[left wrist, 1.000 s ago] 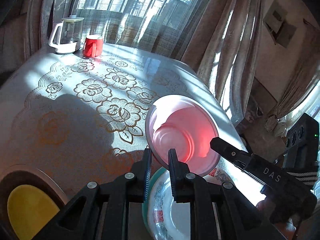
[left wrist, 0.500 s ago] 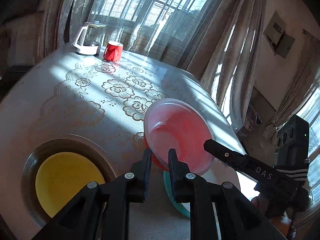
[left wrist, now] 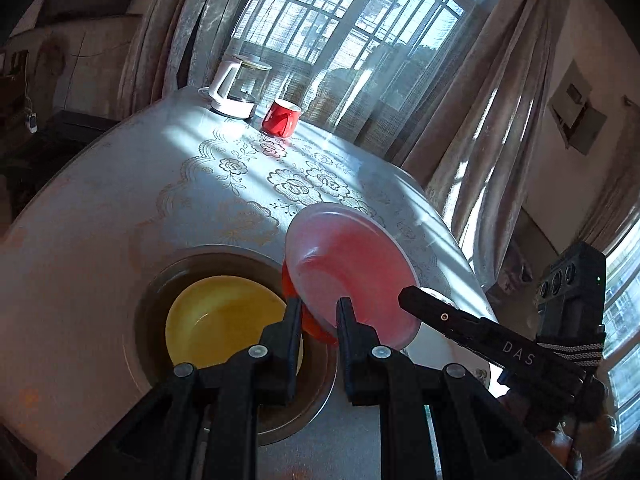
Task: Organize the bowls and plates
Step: 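Lift the red bowl and carry it over the steel basin, then lower the red bowl into the yellow bowl inside the basin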
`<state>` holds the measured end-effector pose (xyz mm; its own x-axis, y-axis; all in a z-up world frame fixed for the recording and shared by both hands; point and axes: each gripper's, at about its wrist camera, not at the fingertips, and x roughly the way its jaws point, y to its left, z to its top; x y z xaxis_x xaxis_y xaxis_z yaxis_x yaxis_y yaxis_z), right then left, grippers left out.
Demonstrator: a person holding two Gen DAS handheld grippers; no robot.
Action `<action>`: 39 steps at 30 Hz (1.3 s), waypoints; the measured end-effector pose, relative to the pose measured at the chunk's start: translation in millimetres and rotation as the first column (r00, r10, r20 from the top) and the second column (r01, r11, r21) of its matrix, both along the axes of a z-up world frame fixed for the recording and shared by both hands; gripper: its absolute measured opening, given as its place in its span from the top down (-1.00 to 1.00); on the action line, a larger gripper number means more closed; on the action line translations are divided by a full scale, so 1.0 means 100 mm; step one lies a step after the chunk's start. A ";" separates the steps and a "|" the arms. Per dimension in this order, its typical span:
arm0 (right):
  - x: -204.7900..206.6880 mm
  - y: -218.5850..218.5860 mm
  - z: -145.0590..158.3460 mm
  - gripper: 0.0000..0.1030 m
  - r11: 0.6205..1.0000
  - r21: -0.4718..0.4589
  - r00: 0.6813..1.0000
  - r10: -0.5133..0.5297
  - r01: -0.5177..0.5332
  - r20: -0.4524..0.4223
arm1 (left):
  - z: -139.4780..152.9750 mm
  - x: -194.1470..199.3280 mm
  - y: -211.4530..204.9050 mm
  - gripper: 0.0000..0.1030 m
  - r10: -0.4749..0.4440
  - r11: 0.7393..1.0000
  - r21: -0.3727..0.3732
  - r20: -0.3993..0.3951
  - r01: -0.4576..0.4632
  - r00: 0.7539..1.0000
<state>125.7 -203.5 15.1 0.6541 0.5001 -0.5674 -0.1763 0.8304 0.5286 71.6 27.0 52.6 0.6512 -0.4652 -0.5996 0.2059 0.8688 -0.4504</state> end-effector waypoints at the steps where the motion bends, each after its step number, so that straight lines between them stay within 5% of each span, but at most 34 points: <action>1: -0.01 0.04 0.00 0.73 1.000 0.005 1.000 0.010 -0.010 0.002 | -0.01 -0.03 0.04 0.67 0.011 1.000 0.000 0.000 -0.011 1.000; 11: -0.01 0.44 -0.20 0.73 0.995 0.016 0.995 0.095 -0.095 -0.041 | -0.22 -0.15 0.40 0.67 0.087 0.996 0.001 -0.052 -0.087 0.995; 32: 0.12 0.63 -0.49 0.72 0.990 -0.054 0.984 0.122 -0.130 -0.132 | -0.57 -0.06 0.42 0.67 0.103 0.994 0.051 -0.160 -0.096 0.982; 39: 0.17 0.64 -0.55 0.57 0.990 -0.047 0.978 0.124 -0.134 -0.169 | -0.60 -0.04 0.43 0.67 0.102 0.994 0.061 -0.180 -0.093 0.978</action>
<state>142.4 -139.4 -40.4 0.4812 0.5371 -0.6928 -0.1983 0.8365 0.5107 67.1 69.7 -7.8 0.5695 -0.3701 -0.7340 0.0375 0.9037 -0.4265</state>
